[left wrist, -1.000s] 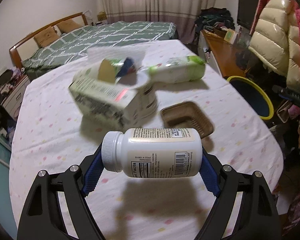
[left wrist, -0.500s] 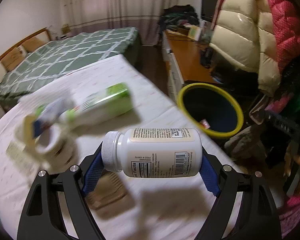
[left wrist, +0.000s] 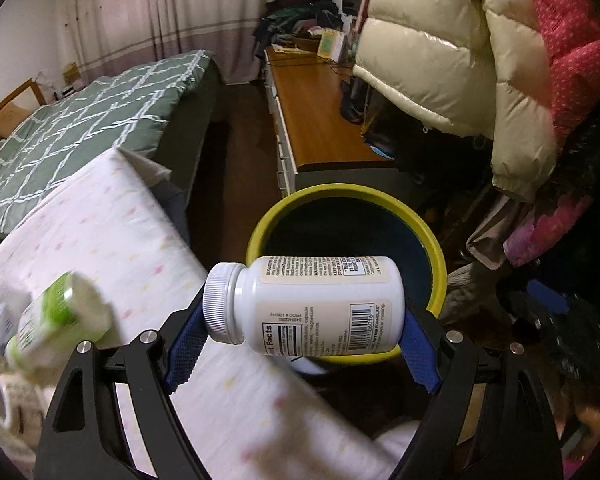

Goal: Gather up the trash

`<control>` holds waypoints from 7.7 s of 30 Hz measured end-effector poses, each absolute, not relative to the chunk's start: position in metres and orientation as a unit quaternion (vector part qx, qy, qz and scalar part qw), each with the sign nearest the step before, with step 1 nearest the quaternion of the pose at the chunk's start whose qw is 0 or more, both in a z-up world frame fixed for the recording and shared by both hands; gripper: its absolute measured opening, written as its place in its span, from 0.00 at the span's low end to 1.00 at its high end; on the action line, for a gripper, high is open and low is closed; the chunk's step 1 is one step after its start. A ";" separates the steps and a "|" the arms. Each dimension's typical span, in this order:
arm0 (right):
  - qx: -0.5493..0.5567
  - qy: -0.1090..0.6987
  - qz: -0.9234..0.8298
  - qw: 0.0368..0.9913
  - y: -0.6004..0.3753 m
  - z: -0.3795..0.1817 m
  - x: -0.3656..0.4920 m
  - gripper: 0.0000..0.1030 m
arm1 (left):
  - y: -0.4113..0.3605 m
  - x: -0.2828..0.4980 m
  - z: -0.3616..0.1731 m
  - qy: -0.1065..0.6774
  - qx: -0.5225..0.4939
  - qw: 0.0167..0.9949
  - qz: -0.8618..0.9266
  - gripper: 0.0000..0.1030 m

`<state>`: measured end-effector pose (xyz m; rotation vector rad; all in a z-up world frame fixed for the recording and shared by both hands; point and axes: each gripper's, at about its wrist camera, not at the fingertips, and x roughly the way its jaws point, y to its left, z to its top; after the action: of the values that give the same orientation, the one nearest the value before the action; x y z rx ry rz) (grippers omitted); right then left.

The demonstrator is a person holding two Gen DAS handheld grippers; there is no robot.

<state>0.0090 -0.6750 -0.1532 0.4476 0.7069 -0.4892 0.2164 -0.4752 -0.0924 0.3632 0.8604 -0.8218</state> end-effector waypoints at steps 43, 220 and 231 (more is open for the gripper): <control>0.121 0.378 -0.018 0.918 -0.455 -0.123 0.112 0.48 | -0.047 0.119 -0.026 0.328 0.012 0.940 -0.090 0.94; 0.150 0.357 -0.186 0.903 -0.611 -0.129 0.075 0.72 | -0.288 0.209 -0.033 0.394 0.129 0.831 -0.371 0.30; 0.184 0.344 -0.230 0.891 -0.655 -0.135 0.023 0.72 | -0.456 0.224 -0.057 0.396 0.167 0.792 -0.434 0.30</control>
<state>0.0226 -0.6549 -0.1355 0.3825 0.7149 -0.4765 0.2240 -0.4565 -0.0575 0.3592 0.8515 -0.9340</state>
